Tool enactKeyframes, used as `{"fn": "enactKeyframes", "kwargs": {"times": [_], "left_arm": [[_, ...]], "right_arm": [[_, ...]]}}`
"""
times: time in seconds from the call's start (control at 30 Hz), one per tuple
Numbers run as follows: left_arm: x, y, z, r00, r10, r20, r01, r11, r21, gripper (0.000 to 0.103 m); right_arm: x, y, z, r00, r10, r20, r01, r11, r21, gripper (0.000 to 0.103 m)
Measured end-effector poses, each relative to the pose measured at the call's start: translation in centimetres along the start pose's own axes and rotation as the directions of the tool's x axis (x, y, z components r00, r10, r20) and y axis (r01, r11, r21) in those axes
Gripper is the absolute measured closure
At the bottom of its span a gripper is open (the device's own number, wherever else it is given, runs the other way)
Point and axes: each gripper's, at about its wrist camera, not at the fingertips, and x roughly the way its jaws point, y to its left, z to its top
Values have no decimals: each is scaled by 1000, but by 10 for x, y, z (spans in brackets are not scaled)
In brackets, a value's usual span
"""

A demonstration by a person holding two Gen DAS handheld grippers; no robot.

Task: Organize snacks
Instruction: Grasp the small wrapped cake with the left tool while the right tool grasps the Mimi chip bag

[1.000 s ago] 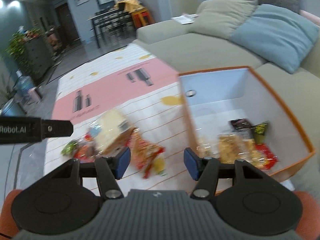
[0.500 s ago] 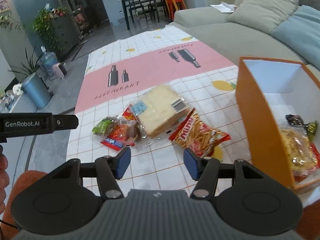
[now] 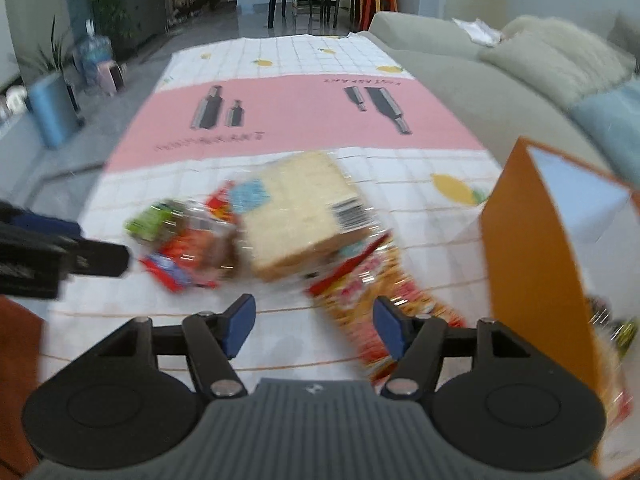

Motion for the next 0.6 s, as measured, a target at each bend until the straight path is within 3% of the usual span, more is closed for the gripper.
{"fn": "enactKeyframes", "kwargs": {"times": [0.1, 0.27, 0.43, 0.6], "left_arm": [[16, -7, 6, 1000, -16, -16, 16, 1000, 9, 26], [47, -17, 12, 996, 11, -84, -10, 1000, 12, 30], [63, -17, 15, 994, 27, -102, -27, 1000, -1, 31], [77, -17, 18, 992, 47, -116, -49, 999, -9, 31]], "right_arm": [[12, -11, -1, 998, -64, -7, 63, 996, -70, 39], [27, -25, -7, 998, -54, -11, 53, 994, -92, 39], [40, -21, -15, 997, -77, -6, 76, 984, -161, 38], [44, -18, -19, 998, -67, -3, 65, 985, -158, 31]]}}
